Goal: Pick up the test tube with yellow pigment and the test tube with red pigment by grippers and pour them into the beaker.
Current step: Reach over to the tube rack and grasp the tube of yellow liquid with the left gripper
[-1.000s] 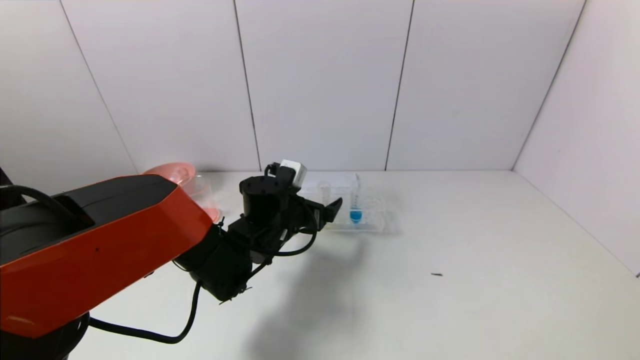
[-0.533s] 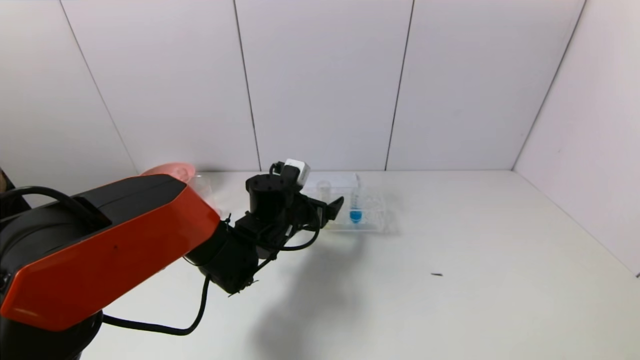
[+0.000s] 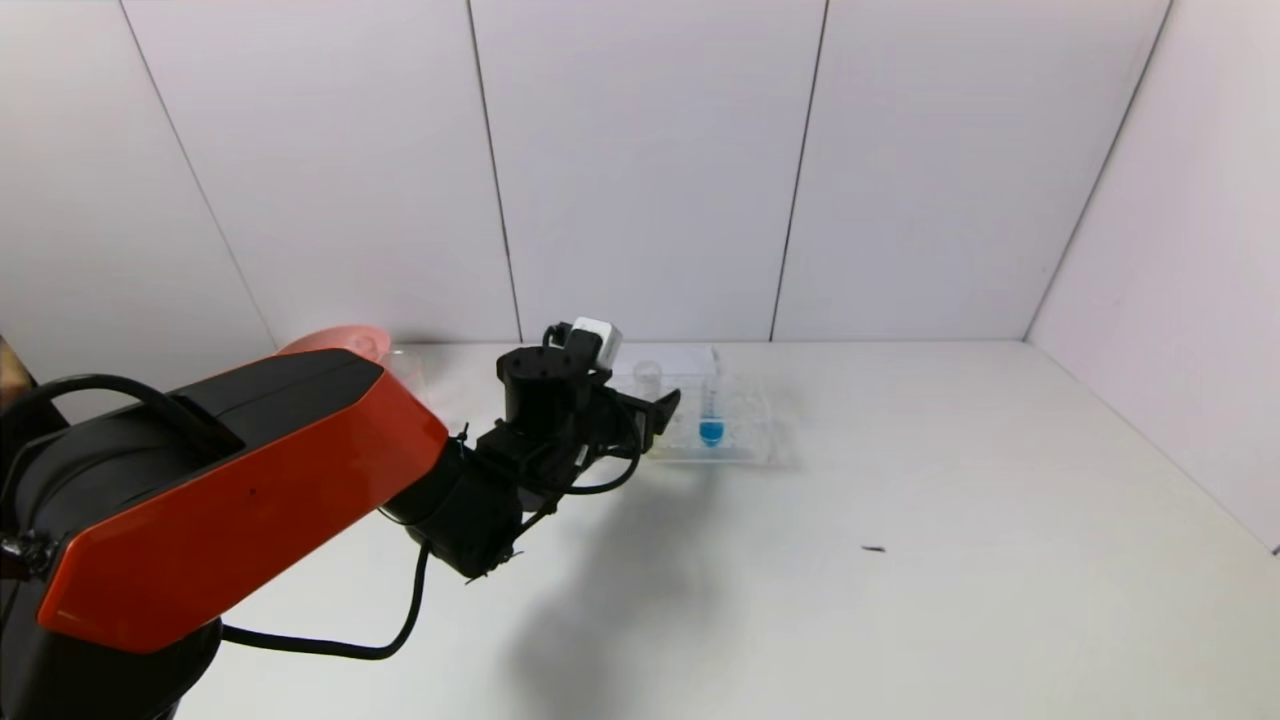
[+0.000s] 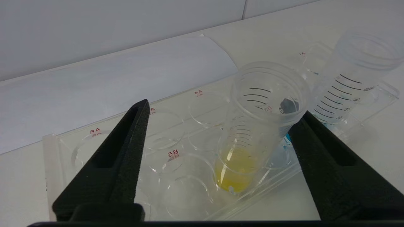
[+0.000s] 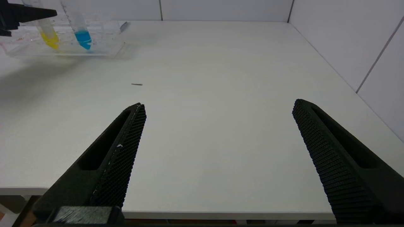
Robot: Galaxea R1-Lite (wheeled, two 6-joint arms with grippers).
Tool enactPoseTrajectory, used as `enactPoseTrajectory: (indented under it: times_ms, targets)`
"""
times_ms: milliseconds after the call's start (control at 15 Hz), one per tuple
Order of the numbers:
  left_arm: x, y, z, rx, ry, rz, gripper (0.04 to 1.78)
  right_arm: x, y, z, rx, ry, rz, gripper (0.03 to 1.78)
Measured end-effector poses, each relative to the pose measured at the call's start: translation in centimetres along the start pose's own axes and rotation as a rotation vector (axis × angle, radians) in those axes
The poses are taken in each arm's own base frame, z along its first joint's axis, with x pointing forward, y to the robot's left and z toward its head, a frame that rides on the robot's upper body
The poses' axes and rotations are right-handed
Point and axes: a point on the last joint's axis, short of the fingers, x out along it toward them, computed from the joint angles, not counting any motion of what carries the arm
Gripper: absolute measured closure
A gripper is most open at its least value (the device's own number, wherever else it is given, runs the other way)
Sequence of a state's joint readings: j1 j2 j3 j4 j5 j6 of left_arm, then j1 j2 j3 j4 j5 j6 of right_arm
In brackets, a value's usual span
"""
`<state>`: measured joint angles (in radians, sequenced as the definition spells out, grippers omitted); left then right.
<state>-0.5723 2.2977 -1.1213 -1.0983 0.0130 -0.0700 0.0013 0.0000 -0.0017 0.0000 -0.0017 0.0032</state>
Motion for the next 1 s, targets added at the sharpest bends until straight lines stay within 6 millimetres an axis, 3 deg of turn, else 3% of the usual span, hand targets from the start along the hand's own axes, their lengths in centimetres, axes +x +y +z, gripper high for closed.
enactPoseTrajectory:
  times_ms: [267, 400, 1000]
  targets:
    - [0.03, -0.09, -0.10, 0.000, 0.004, -0.009, 1.13, 0.00, 0.00, 0.00, 0.000, 0.000, 0.000, 0.11]
    - [0.04, -0.11, -0.17, 0.000, 0.007, -0.011, 1.35, 0.00, 0.00, -0.01, 0.000, 0.000, 0.000, 0.11]
    - [0.08, -0.29, -0.12, 0.016, 0.006, -0.012, 1.37, 0.00, 0.00, -0.01, 0.000, 0.000, 0.000, 0.11]
